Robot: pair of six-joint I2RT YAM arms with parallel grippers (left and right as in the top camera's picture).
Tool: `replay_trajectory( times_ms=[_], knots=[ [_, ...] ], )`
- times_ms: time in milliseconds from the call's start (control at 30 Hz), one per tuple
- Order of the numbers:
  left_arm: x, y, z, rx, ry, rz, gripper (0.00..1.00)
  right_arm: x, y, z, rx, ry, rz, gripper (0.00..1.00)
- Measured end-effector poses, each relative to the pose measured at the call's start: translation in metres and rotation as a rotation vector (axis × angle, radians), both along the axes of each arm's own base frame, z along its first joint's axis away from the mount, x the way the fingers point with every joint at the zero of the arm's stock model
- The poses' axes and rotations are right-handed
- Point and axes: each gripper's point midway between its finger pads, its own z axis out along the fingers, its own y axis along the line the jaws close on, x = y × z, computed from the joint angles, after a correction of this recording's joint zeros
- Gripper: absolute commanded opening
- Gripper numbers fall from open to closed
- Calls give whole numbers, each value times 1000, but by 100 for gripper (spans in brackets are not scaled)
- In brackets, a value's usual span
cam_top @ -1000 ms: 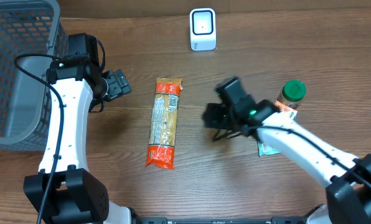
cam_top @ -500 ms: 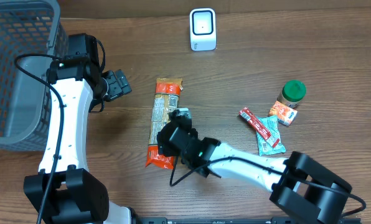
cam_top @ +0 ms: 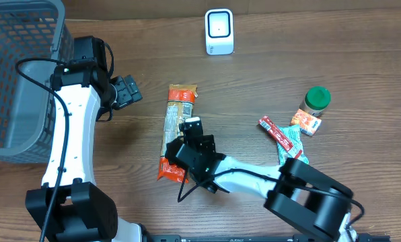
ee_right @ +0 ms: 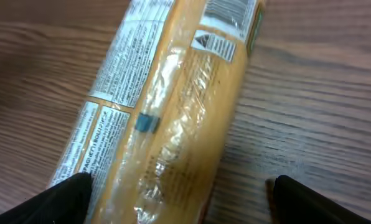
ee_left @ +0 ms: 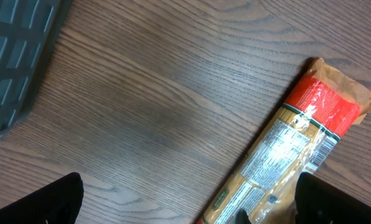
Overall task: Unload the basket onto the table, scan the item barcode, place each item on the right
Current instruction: 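Move the right gripper left over the spaghetti packet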
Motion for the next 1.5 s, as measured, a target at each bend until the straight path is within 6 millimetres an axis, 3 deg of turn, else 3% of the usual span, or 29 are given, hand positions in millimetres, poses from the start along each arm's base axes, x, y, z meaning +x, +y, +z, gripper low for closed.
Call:
replay_trajectory(
  times_ms=[167, 267, 600, 733, 867, 1033, 1167, 1267, 1500],
  knots=[
    [0, 0, 0, 0, 0, 0, 100, -1, -6, 0, -53, 22, 2, 100],
    [0, 0, 0, 0, 0, 0, 100, -3, -20, 2, -132, 71, -8, 100],
    [0, 0, 0, 0, 0, 0, 100, -16, -117, 31, -414, 247, -10, 100],
    [0, 0, 0, 0, 0, 0, 100, -19, -136, 29, -465, 311, 27, 100],
    [0, 0, 0, 0, 0, 0, 100, -16, -126, 29, -393, 380, 151, 100],
    [0, 0, 0, 0, 0, 0, 100, 2, -73, 55, -134, 347, 281, 100],
    [0, 0, 0, 0, 0, 0, 100, 0, -54, 61, -71, 334, 326, 100],
    [0, 0, 0, 0, 0, 0, 100, -8, -45, 53, -74, 352, 354, 100],
    [0, 0, 0, 0, 0, 0, 100, -37, -40, -4, -180, 463, 397, 100]
  ],
)
